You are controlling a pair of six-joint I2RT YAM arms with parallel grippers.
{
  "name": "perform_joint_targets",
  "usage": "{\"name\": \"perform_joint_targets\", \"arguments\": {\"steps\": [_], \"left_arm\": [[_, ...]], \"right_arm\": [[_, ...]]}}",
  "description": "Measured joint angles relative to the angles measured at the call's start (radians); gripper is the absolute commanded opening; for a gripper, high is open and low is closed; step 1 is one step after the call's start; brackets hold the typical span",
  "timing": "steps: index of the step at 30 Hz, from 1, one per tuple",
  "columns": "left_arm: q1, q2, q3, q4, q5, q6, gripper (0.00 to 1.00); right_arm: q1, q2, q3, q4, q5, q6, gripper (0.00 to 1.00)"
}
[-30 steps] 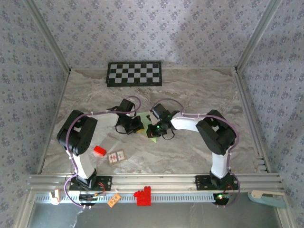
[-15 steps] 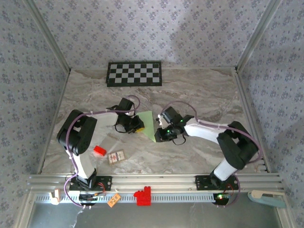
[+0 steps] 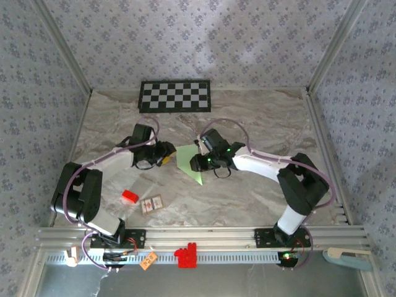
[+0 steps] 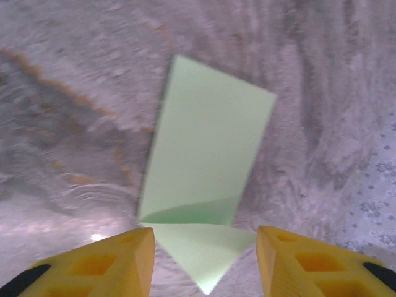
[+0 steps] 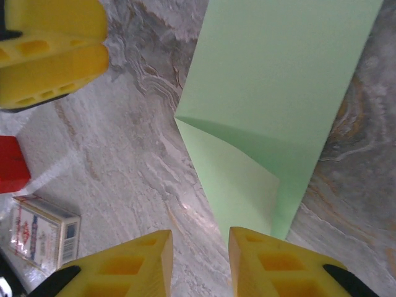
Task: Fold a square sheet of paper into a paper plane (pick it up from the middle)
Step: Fourth fold the wing at the center of the table.
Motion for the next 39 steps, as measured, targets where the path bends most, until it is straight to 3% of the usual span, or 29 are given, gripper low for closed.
{"name": "perform_joint_targets", "arguments": {"steps": [17, 31, 39], "left_arm": [[-0.010, 0.156, -0.031, 0.104, 0.140, -0.056, 0.48], [-0.028, 0.201, -0.008, 0.135, 0.198, -0.055, 0.32], [-0.028, 0.203, -0.008, 0.167, 0.225, -0.035, 0.28]], "right_arm": [[-0.024, 0.169, 0.053, -0.035, 0.028, 0.034, 0.31], [-0.033, 0.172, 0.053, -0.034, 0.016, 0.041, 0.31], [-0.038, 0.172, 0.047, -0.027, 0.005, 0.041, 0.30]]}}
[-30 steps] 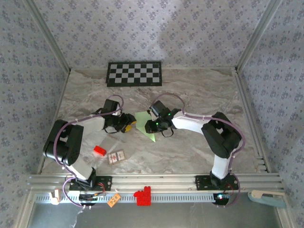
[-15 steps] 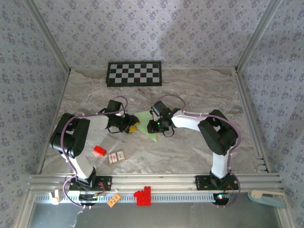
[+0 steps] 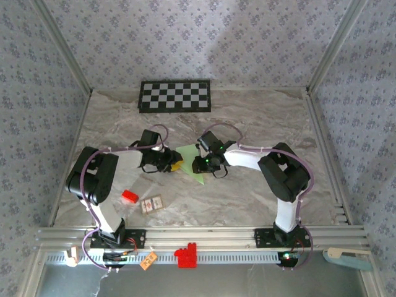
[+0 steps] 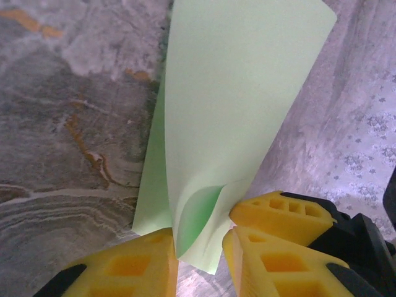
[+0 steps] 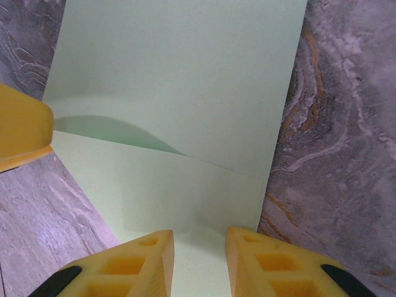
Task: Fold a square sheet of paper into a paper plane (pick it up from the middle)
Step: Fourth fold the wing at the center of the table.
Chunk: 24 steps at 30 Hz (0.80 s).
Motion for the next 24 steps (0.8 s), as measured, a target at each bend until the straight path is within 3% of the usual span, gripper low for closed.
{"name": "perform_joint_targets", "arguments": {"steps": [6, 13, 16, 24], "left_arm": [[0.000, 0.034, 0.001, 0.022, 0.015, 0.015, 0.27], [0.000, 0.048, 0.014, 0.028, 0.027, 0.037, 0.14], [0.000, 0.048, 0.019, 0.028, 0.028, 0.040, 0.10], [-0.032, 0.028, 0.047, -0.037, -0.032, 0.027, 0.08]], "right_arm": [[-0.005, 0.000, -0.003, 0.004, -0.010, -0.016, 0.30], [-0.006, -0.001, -0.003, 0.003, -0.012, -0.038, 0.31], [-0.006, -0.014, -0.010, 0.004, 0.000, -0.048, 0.36], [0.021, -0.208, -0.090, 0.006, 0.186, -0.077, 0.42]]}}
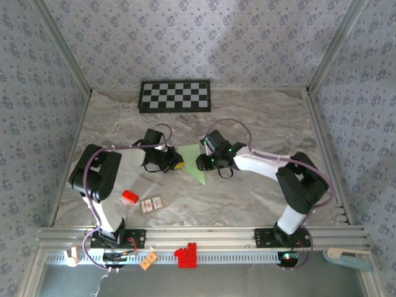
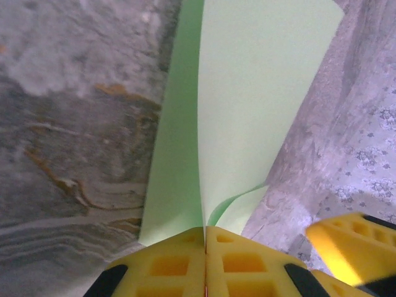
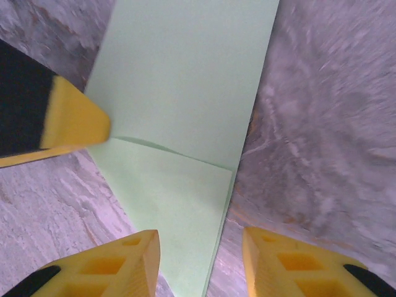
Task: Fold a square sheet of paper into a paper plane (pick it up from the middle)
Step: Fourth fold the wing at the center of the table.
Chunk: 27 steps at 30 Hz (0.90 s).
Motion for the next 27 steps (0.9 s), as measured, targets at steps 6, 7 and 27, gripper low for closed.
{"name": "perform_joint_targets", "arguments": {"steps": [6, 7, 27], "left_arm": [[-0.052, -0.036, 0.087, -0.100, -0.093, -0.034, 0.08], [-0.058, -0.038, 0.096, -0.107, -0.103, -0.041, 0.08], [-0.090, -0.039, 0.119, -0.162, -0.165, -0.142, 0.08]], "right_arm": [[0.125, -0.067, -0.038, 0.008, 0.206, -0.015, 0.43], [0.143, -0.065, -0.040, 0.006, 0.229, -0.016, 0.43], [0.210, 0.096, -0.019, 0.022, 0.327, -0.037, 0.32]]}}
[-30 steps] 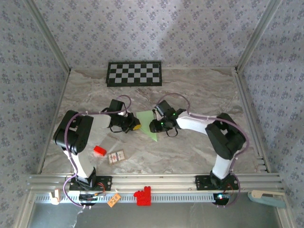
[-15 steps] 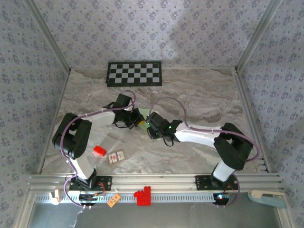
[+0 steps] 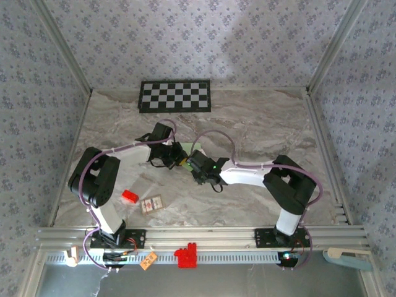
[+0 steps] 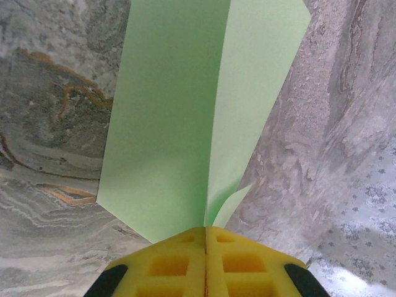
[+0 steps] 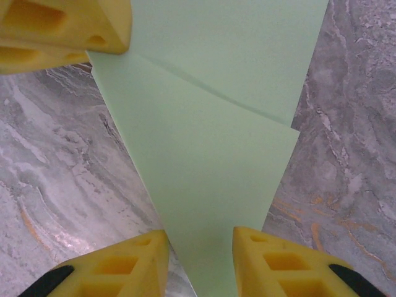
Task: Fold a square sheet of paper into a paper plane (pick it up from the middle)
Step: Fourth fold the wing at the center of the table.
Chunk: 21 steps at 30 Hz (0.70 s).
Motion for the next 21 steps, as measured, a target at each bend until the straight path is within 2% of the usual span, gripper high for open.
{"name": "perform_joint_targets", "arguments": {"steps": [11, 21], "left_arm": [[0.000, 0.000, 0.002, -0.010, -0.004, -0.006, 0.08], [0.000, 0.000, 0.011, -0.024, -0.011, -0.005, 0.09]], "right_arm": [[0.002, 0.020, 0.003, 0.006, 0.024, -0.012, 0.29], [0.004, 0.020, 0.003, 0.005, 0.056, -0.026, 0.21]]}}
